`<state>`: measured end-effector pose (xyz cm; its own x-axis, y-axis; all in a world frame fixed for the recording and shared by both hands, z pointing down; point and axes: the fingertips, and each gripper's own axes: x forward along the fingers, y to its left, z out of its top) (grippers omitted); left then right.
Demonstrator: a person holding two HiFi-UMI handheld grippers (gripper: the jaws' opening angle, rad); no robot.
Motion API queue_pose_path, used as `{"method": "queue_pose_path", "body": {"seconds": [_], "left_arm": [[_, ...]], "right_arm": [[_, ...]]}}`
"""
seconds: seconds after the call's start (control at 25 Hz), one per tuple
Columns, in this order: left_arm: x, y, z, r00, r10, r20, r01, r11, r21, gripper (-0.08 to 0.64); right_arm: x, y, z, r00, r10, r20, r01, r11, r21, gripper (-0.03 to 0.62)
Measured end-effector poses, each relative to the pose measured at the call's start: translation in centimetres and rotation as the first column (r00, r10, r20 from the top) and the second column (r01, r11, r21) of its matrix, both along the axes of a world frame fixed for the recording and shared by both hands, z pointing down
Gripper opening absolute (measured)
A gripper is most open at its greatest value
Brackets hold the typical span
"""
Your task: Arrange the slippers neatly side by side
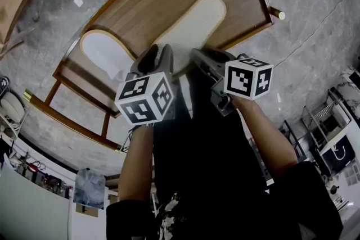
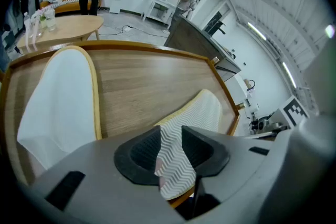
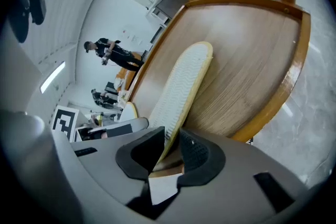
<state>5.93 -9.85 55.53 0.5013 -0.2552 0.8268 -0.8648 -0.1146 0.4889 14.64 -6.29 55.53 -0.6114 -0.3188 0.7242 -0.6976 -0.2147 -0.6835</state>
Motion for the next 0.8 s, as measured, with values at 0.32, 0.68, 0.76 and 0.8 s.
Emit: {"method": "queue_pose_path", "body": {"seconds": [0.32, 0.68, 0.76, 0.8], "left_arm": [[-0.1, -0.3, -0.4, 1.0, -0.01, -0.014, 0.01, 1.0, 0.003, 0.12], [-0.6, -0.7, -2.5, 0.999, -0.011, -0.03, 0.012, 0.999, 0.042, 0.122], [-0.6, -0.5, -2.9, 0.999, -0.013, -0.033, 0.014, 0.999, 0.048, 0.121], [-0.7, -0.5, -3.1, 0.999, -0.014, -0.032, 0.016, 0.998, 0.053, 0.121]], "right_arm": [[0.0, -1.1, -1.6, 0.999, 0.013, -0.045, -0.008, 0.993, 0.115, 0.054], [1.2, -5.2, -7.5, 0.948, -0.059, -0.314, 0.17, 0.925, 0.34, 0.044], [1.4, -6.3, -9.2, 0.91, -0.086, -0.406, 0.258, 0.884, 0.389, 0.043], [1.5, -7.0, -10.0, 0.885, -0.101, -0.454, 0.308, 0.858, 0.41, 0.041]]}}
